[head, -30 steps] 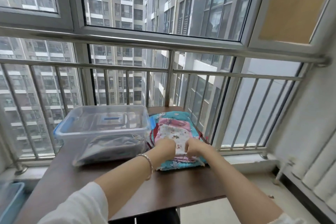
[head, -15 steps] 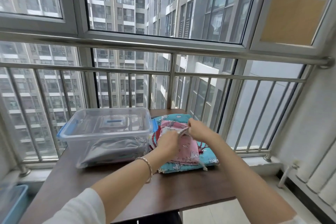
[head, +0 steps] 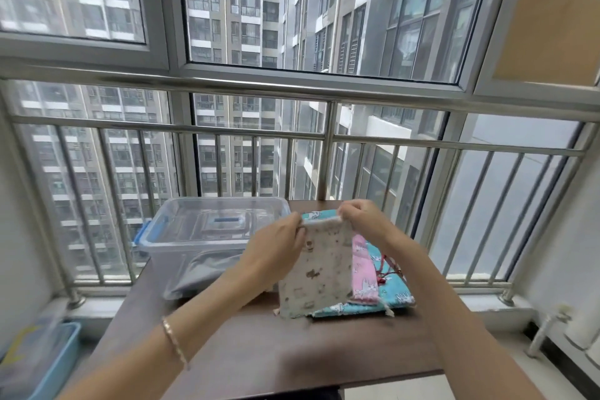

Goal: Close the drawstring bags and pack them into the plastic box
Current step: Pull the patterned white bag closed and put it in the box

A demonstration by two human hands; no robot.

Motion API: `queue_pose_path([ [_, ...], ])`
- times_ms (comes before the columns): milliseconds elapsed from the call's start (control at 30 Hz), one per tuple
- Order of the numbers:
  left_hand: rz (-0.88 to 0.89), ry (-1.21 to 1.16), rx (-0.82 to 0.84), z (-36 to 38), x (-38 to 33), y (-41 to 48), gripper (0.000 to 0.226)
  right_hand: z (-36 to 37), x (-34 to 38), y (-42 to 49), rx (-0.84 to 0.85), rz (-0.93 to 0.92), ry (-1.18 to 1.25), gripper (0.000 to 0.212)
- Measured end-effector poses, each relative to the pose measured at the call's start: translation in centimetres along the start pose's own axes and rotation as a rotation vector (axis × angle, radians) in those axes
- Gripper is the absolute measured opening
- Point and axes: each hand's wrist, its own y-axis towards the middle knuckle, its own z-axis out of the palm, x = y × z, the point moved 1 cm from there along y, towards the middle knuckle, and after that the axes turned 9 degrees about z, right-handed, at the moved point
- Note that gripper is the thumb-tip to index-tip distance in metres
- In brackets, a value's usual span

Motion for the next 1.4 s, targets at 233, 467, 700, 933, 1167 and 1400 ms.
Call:
queue_pose_path([
  [233,0.001,-0.105,0.024,-3.9,5.1,-5.2,0.024,4.8,-1.2,-1.0,0.212,0.072,-0.088,0.048],
  [467,-0.122,-0.087,-0.027,-6.8,10.4,-8.6,0.018,4.1,-3.2,-1.5,0.261,0.105,0.08,0.05],
  [700,-0.489,-1.005,-0.03,-6.5,8.3,-8.2,0.039,6.2,-1.5,-1.4,0.464,0.112,0.802,0.05],
  [933,-0.539,-1.541,-0.093,-5.5,4.9,-6.8,0.039,9.0,2.1,-2.1,0.6,0.169,1.127,0.051],
  [1167,-0.283,-1.16,-0.053,-5.9,4.8,-6.3,0.054,9.8,3.2,-2.5,0.494,0.063,0.514,0.022],
  [1400,-0.144,-0.899,-0.109,-5.2,4.4,-3.8,0.02,11.3,5.0,-2.5,0.386,-0.093,0.199,0.024],
])
